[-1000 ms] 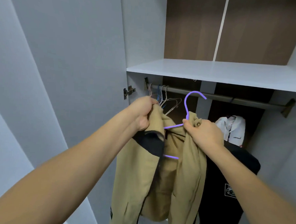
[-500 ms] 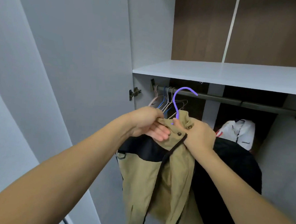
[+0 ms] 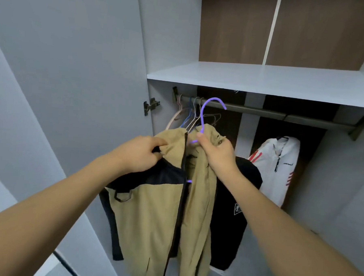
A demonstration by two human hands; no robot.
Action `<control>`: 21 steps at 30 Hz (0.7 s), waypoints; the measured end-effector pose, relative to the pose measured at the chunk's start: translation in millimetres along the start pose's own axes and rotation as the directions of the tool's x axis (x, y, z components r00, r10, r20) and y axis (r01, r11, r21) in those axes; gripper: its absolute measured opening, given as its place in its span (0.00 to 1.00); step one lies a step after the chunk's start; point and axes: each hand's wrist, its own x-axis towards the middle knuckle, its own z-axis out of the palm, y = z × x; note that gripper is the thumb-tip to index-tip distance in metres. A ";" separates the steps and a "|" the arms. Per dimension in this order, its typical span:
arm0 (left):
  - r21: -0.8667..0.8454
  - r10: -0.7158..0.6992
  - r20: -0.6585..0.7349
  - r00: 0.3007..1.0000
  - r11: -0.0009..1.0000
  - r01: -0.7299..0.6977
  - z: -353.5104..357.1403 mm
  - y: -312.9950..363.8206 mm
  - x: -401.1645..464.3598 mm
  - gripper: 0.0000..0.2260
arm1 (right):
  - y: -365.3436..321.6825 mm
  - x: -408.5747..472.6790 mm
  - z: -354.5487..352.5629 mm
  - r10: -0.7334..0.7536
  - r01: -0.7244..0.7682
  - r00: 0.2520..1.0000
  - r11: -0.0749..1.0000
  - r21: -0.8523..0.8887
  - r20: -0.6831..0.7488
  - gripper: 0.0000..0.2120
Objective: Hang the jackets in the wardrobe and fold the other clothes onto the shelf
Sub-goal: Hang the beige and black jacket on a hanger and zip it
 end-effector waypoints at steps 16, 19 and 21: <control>-0.521 -0.272 0.010 0.962 0.820 0.237 80.1 -39.4 77.6 0.12 | 31.3 90.8 50.4 0.178 -0.089 0.962 0.920 -0.381 0.207 0.13; -0.519 -0.245 -0.029 0.969 0.832 0.195 88.5 -18.4 113.0 0.11 | 28.6 109.1 19.2 0.129 -0.076 0.963 0.973 -0.220 0.238 0.13; -0.541 -0.240 -0.048 0.970 0.822 0.176 91.3 -4.3 140.2 0.13 | 26.9 129.1 -3.5 0.144 -0.107 0.969 0.977 -0.185 0.202 0.12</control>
